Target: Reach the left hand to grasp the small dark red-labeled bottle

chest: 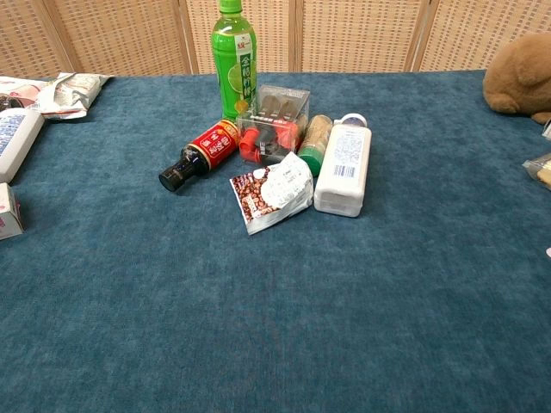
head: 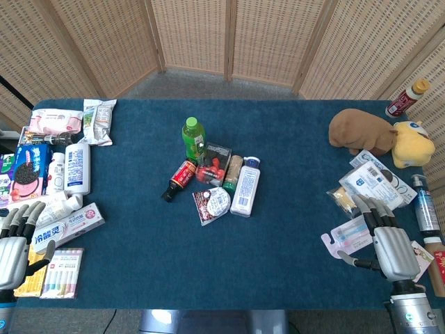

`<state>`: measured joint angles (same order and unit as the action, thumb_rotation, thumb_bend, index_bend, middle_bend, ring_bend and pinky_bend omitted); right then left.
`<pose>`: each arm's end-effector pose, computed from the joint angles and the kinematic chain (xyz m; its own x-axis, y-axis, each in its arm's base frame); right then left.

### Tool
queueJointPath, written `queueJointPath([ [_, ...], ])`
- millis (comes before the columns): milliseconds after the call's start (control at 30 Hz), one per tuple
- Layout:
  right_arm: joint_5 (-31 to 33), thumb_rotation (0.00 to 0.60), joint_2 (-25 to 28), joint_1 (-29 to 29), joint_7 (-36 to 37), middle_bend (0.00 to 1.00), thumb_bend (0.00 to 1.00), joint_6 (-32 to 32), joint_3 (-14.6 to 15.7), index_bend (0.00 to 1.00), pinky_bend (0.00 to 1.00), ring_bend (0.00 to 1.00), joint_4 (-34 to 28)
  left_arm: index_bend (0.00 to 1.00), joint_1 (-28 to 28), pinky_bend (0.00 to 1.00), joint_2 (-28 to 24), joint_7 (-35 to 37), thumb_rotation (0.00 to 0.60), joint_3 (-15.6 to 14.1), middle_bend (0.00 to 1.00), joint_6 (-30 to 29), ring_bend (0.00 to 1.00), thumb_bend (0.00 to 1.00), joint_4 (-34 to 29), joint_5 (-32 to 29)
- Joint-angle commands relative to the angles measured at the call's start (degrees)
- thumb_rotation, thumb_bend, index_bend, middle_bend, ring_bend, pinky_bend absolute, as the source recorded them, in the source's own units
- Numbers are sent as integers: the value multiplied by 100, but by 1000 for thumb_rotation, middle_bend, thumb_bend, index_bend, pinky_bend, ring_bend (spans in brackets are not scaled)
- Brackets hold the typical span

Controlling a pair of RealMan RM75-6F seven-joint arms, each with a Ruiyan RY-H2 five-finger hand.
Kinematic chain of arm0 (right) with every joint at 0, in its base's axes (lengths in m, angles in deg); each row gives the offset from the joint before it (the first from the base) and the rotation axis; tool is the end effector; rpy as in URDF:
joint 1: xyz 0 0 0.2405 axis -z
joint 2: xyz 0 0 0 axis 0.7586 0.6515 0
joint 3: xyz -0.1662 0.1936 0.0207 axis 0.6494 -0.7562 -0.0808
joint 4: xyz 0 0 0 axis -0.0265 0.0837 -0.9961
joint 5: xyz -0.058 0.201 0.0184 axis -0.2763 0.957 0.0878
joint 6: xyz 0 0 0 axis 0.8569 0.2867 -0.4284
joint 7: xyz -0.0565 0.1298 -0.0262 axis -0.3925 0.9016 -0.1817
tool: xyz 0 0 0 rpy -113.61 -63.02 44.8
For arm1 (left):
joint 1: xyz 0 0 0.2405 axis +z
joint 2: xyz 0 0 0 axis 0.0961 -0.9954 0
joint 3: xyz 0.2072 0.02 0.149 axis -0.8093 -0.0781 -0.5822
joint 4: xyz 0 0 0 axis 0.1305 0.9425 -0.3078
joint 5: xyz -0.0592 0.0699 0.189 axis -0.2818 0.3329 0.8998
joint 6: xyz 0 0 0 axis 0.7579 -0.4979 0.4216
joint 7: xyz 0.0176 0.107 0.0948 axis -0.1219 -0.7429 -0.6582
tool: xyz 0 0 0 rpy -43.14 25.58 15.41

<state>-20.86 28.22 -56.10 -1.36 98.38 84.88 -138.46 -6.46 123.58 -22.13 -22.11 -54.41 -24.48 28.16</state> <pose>-0.2376 -0.1826 0.1586 0.1927 -0.0828 0.9778 -0.9801 -0.0638 0.1878 -0.2955 0.1493 0.1322 0.2804 -0.0200 0.9597 0.9598 0.0165 -0.2801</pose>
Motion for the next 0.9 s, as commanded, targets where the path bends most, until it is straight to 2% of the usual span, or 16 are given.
queueJointPath([
  [33,-3,549,-4,3,22,0,76,13,-8,0,0,0,-6,0,-10,0,-13,-65,600,-2,0,28,0,511,-50,16],
  [333,-119,549,-9,39,209,0,75,32,54,0,0,0,30,0,-65,0,-114,-245,600,43,0,110,0,512,-245,30],
  [533,-135,551,32,42,246,0,75,10,72,0,0,0,6,0,-281,0,-153,-507,600,220,0,442,0,507,-511,-219],
  [733,-152,551,34,28,365,0,76,-56,102,0,0,0,36,0,-851,0,17,-1120,600,723,0,1122,0,495,-899,-943],
  [900,-175,552,86,82,541,0,76,-15,141,0,0,0,125,0,-1494,0,507,-1607,600,1277,0,1779,0,492,-1042,-1989],
])
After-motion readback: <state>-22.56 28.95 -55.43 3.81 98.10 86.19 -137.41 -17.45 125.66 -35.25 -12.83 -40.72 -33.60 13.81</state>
